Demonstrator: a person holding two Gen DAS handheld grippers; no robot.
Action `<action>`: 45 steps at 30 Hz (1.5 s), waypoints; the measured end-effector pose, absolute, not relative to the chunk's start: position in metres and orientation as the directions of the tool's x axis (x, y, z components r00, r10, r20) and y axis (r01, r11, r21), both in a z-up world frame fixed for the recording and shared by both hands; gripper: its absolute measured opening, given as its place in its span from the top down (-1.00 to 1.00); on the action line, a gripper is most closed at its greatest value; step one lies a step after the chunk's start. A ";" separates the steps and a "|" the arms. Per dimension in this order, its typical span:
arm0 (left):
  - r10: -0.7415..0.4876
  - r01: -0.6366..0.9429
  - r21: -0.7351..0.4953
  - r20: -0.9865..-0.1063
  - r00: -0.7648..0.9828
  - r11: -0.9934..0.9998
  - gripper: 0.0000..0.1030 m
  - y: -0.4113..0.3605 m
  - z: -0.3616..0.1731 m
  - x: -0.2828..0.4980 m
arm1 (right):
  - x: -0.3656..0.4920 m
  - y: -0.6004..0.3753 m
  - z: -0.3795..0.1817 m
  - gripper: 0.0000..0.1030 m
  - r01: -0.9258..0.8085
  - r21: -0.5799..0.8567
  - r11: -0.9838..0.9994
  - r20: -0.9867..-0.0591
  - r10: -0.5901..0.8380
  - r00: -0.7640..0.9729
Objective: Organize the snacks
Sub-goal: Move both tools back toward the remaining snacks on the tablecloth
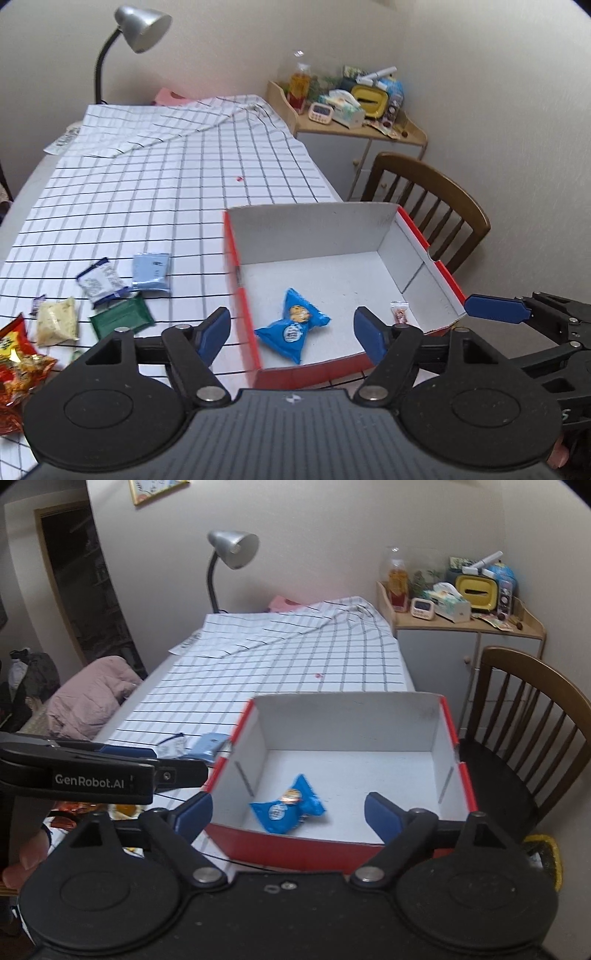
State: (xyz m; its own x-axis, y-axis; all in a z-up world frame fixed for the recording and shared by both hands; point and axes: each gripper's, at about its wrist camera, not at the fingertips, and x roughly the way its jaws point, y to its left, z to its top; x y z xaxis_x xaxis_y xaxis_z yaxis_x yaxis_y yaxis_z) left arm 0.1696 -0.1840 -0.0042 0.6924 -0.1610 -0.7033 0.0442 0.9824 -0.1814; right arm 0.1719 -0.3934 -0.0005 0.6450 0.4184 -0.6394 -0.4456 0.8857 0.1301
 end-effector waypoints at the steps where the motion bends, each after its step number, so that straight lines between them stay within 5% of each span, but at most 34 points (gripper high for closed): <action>1: -0.161 0.038 -0.189 -0.700 0.695 0.981 -0.54 -0.179 -0.003 0.165 | 0.168 -0.390 0.001 -0.78 -0.454 0.129 0.882 -0.635 0.425 0.645; 10: -0.117 -0.013 -0.182 -0.684 0.720 0.983 -0.63 -0.130 0.000 0.127 | 0.135 -0.348 0.005 -0.94 -0.510 0.125 0.851 -0.615 0.470 0.633; 17: -0.109 -0.054 -0.212 -0.686 0.719 0.976 -0.97 -0.082 -0.005 0.102 | 0.115 -0.309 -0.002 -0.99 -0.534 0.140 0.834 -0.618 0.495 0.611; 45: 0.111 -0.343 -0.100 -0.831 0.546 0.934 -0.98 0.111 -0.090 0.076 | 0.085 -0.154 -0.094 -0.90 -0.553 0.146 0.820 -0.749 0.457 0.480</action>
State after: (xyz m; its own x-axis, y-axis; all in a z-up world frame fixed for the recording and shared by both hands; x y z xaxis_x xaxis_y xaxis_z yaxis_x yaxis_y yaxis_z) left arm 0.0757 0.1110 -0.0901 0.5458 0.1113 -0.8305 -0.3430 0.9340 -0.1002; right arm 0.0847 -0.1536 -0.0942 0.4798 0.4574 -0.7487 -0.5532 0.8201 0.1465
